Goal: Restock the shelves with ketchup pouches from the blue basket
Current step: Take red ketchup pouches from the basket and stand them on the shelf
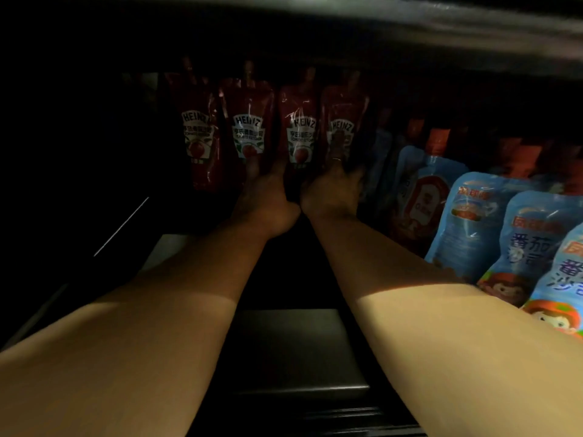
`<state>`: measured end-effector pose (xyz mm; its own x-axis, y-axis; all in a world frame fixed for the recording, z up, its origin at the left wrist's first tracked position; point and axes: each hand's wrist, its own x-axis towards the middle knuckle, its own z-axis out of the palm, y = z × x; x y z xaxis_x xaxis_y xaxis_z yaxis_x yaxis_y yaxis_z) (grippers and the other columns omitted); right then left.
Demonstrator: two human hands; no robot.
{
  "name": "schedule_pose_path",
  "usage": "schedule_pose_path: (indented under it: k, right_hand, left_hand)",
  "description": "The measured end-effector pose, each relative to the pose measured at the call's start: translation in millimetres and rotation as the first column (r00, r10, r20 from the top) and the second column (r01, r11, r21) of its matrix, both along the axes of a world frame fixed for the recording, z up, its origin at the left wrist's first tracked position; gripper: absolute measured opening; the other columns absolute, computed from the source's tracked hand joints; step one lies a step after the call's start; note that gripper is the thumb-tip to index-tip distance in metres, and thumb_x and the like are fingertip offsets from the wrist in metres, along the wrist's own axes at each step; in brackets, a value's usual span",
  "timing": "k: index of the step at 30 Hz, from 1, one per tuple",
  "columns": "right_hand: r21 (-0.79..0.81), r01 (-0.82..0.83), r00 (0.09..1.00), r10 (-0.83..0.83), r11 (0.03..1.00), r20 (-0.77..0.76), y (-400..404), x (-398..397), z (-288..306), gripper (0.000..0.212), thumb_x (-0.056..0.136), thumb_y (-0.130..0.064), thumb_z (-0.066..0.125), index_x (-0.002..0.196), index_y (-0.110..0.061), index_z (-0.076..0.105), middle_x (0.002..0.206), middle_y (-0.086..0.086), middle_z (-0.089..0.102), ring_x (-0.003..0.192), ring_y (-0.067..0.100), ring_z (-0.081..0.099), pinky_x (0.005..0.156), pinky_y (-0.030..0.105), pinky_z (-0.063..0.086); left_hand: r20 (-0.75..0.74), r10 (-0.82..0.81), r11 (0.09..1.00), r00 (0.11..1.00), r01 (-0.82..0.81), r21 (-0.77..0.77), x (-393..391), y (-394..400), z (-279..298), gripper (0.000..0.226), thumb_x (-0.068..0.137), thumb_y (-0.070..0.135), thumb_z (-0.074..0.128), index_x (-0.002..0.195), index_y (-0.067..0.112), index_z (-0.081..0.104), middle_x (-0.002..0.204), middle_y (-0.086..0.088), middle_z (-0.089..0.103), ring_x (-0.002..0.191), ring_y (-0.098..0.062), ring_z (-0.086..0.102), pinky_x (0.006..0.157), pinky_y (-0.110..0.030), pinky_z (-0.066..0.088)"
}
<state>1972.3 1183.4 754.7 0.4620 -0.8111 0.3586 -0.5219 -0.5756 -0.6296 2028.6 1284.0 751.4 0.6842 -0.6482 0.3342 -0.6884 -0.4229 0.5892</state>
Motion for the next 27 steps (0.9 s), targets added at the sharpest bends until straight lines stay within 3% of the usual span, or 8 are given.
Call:
schedule_pose_path:
  k: [4, 7, 10, 13, 15, 17, 20, 27]
  right_hand:
    - [-0.068, -0.025, 0.969, 0.008, 0.997, -0.247, -13.0, 6.8, 3.4, 0.074, 0.102, -0.044, 0.043, 0.16, -0.015, 0.008, 0.16, 0.024, 0.022, 0.145, 0.044, 0.024, 0.121, 0.051, 0.021]
    - [-0.187, 0.014, 0.926, -0.083, 0.982, -0.368, -15.3, 12.4, 1.1, 0.064, 0.105, -0.048, 0.031, 0.158, -0.012, 0.02, 0.157, 0.022, 0.031, 0.141, 0.041, 0.033, 0.12, 0.051, 0.02]
    - [-0.076, 0.062, 0.954, -0.082, 0.995, -0.29, -12.0, 13.0, -1.1, 0.078, 0.099, -0.062, 0.035, 0.158, -0.014, 0.02, 0.159, 0.026, 0.024, 0.143, 0.042, 0.03, 0.118, 0.049, 0.023]
    - [-0.018, 0.086, 0.985, -0.088, 0.996, -0.146, -7.2, 8.9, -3.4, 0.099, 0.084, -0.069, 0.056, 0.159, -0.023, 0.011, 0.161, 0.024, 0.009, 0.145, 0.045, 0.019, 0.115, 0.053, 0.029]
    - [0.005, 0.062, 0.996, -0.062, 0.998, -0.061, -5.0, 5.0, -5.9, 0.113, 0.076, -0.07, 0.067, 0.159, -0.031, 0.001, 0.161, 0.021, 0.004, 0.146, 0.046, 0.016, 0.114, 0.054, 0.03]
    - [0.057, 0.01, 1.0, -0.011, 0.998, 0.008, -6.0, 6.1, -4.7, 0.122, 0.07, -0.072, 0.072, 0.158, -0.033, -0.004, 0.162, 0.018, 0.0, 0.148, 0.045, 0.016, 0.115, 0.055, 0.032]
    - [0.07, 0.022, 1.0, -0.021, 0.997, -0.017, -6.7, 8.7, -2.5, 0.128, 0.069, -0.078, 0.069, 0.158, -0.03, -0.008, 0.162, 0.02, -0.003, 0.149, 0.045, 0.013, 0.116, 0.057, 0.029]
    - [0.11, 0.017, 1.0, -0.019, 0.994, 0.018, -6.3, 10.3, -0.8, 0.118, 0.079, -0.06, 0.074, 0.159, -0.026, -0.006, 0.162, 0.023, -0.004, 0.148, 0.044, 0.017, 0.117, 0.051, 0.034]
  left_hand:
    - [-0.058, 0.009, 1.0, 0.998, -0.008, 0.025, 1.8, -1.4, 0.0, 0.095, 0.091, 0.026, 0.069, 0.158, 0.047, 0.005, 0.168, -0.004, -0.015, 0.155, -0.029, -0.007, 0.12, -0.036, 0.01]
    - [-0.049, 0.003, 1.0, 0.999, -0.002, 0.03, 3.6, -2.0, -0.2, 0.092, 0.091, 0.024, 0.067, 0.159, 0.043, 0.008, 0.169, -0.004, -0.002, 0.155, -0.027, -0.002, 0.122, -0.038, 0.01]
    - [-0.041, 0.006, 0.998, 0.999, -0.009, -0.066, 6.2, 0.4, 1.9, 0.075, 0.091, 0.022, 0.067, 0.155, 0.038, 0.031, 0.163, -0.006, 0.027, 0.15, -0.028, 0.023, 0.119, -0.034, 0.022]
    - [-0.095, 0.149, 0.956, 0.984, -0.168, -0.24, 12.6, 8.7, 5.6, 0.054, 0.088, 0.019, 0.07, 0.139, 0.026, 0.056, 0.136, -0.006, 0.06, 0.127, -0.028, 0.056, 0.096, -0.025, 0.043]
    - [-0.166, 0.304, 0.874, 0.938, -0.344, -0.344, 18.7, 15.3, 7.1, 0.068, 0.083, 0.026, 0.076, 0.144, 0.017, 0.047, 0.141, -0.01, 0.054, 0.13, -0.031, 0.051, 0.1, -0.031, 0.044]
    - [-0.296, 0.401, 0.788, 0.867, -0.491, -0.371, 26.5, 22.2, 9.0, 0.099, 0.078, 0.03, 0.082, 0.156, 0.015, 0.023, 0.155, -0.015, 0.03, 0.143, -0.036, 0.034, 0.113, -0.039, 0.035]
    - [-0.403, 0.427, 0.797, 0.809, -0.548, -0.255, 33.9, 22.0, 12.3, 0.125, 0.071, 0.037, 0.089, 0.16, 0.018, 0.004, 0.162, -0.017, 0.013, 0.149, -0.038, 0.019, 0.116, -0.046, 0.03]
    - [-0.359, 0.49, 0.793, 0.795, -0.577, -0.195, 46.9, 12.1, 7.8, 0.14, 0.056, 0.046, 0.095, 0.159, 0.026, 0.004, 0.159, -0.017, 0.019, 0.146, -0.038, 0.025, 0.108, -0.053, 0.04]
